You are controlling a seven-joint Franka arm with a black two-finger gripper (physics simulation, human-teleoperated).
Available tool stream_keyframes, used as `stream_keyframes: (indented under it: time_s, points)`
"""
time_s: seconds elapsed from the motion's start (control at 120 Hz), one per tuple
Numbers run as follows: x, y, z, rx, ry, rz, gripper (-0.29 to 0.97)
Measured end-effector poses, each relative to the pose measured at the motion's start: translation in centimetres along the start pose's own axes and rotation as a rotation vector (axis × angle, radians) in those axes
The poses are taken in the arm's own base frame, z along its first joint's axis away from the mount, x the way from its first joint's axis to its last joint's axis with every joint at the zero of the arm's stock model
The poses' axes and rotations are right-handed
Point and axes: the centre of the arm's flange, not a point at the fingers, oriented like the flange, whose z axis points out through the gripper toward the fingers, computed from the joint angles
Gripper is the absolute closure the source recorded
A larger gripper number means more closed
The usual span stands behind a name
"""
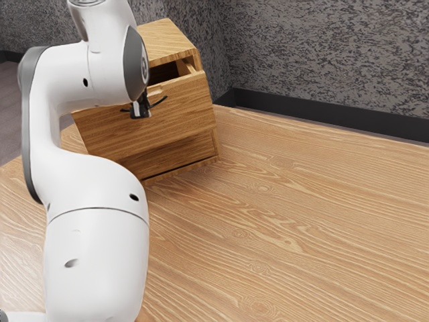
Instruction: Pull the drawer handle with one arm to open the drawer
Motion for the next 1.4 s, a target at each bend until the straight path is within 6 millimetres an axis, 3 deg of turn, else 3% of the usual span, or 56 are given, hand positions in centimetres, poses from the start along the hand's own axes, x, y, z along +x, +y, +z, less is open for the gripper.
stream_keyframes:
  time_s: [0.717, 1.4]
  points:
    - [-1.1, -1.4, 0.0, 0.002, 0.01, 0.011, 0.62]
    - [-1.7, -3.2, -1.4, -0.014, 0.022, 0.013, 0.62]
